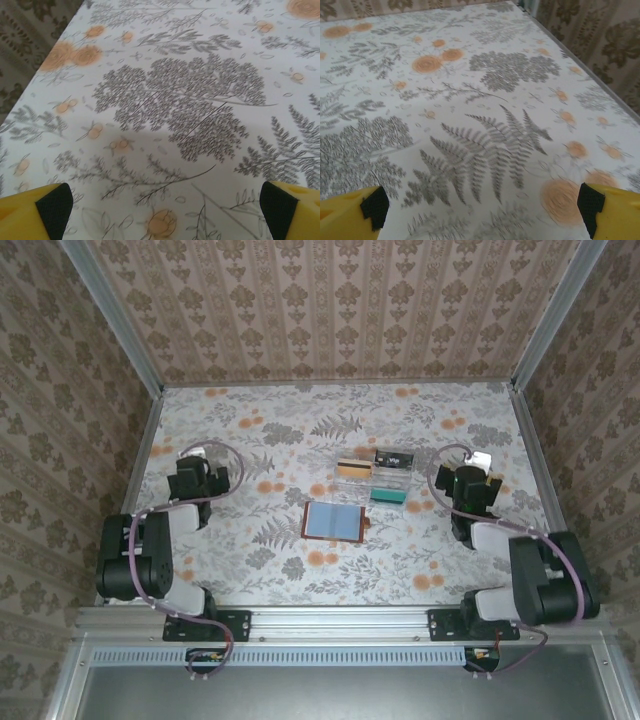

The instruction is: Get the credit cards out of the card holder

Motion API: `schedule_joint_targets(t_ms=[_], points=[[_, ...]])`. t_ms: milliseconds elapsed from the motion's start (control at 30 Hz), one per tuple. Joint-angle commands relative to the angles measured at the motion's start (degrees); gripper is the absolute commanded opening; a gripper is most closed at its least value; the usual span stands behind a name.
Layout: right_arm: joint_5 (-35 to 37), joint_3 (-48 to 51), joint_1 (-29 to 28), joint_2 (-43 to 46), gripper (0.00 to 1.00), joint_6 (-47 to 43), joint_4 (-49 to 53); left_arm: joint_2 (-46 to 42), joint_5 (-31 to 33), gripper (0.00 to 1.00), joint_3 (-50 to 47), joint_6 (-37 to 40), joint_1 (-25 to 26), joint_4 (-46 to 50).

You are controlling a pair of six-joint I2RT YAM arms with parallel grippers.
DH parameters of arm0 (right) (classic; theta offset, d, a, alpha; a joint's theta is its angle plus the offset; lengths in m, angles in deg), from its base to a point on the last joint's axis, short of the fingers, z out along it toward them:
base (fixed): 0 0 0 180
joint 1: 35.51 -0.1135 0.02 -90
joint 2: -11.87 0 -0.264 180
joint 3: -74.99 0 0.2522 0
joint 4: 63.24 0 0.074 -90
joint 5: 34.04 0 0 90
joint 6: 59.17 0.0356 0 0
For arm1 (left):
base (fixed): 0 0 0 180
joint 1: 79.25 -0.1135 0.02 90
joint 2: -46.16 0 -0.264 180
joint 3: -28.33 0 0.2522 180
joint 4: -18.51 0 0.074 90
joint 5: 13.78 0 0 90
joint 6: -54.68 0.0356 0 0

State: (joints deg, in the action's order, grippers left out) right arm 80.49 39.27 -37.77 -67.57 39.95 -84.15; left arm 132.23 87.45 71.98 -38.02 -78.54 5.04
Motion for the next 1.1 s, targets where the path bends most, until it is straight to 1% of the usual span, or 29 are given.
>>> schedule_joint_targets(t_ms=[0, 67, 100, 133, 167, 200, 267, 300, 433, 1000, 1067], points=[[-6.4, -3.4, 0.9, -3.5, 1.0, -2.1, -6.1, -0.2, -9.4, 1.0, -1.1, 4.2, -0.4, -9.9], [-9.7, -2.9, 0.7, -4.5, 1.0, -3.6, -8.3, -0.1, -10.6, 1.0, -4.7, 4.0, -0.7, -16.3], [-11.4, -2.3, 0.8, -5.0, 1.0, -4.3, -9.8, 1.5, -11.3, 1.0, -6.6, 4.3, -0.8, -21.8], [-12.9, -1.9, 0.9, -5.7, 1.0, -4.5, -11.1, 2.5, -12.1, 1.0, -7.8, 5.2, -0.7, -24.7], [-13.9, -1.3, 1.1, -6.9, 1.0, -4.8, -13.5, 1.6, -12.2, 1.0, -6.7, 4.8, -0.8, -20.7], [-15.5, -0.3, 1.1, -8.3, 1.0, -5.7, -16.7, 2.0, -12.1, 1.0, -6.7, 5.2, -0.6, -21.9], [-15.7, -0.8, 1.0, -7.8, 1.0, -5.7, -14.7, 1.7, -12.2, 1.0, -6.5, 5.1, -0.6, -20.8], [-15.6, -0.6, 1.0, -8.3, 1.0, -5.8, -15.8, 2.0, -12.1, 1.0, -6.7, 5.2, -0.7, -21.8], [-15.6, -0.7, 0.9, -8.1, 1.0, -5.9, -15.4, 1.8, -10.5, 1.0, -6.5, 5.8, 0.3, -21.0], [-15.3, -0.6, 0.8, -7.9, 1.0, -6.0, -15.4, 1.9, -10.7, 1.0, -6.5, 5.8, 0.3, -21.1], [-16.2, -0.6, 0.8, -8.0, 1.0, -6.1, -15.4, 1.9, -10.6, 1.0, -6.5, 5.8, 0.4, -21.1]])
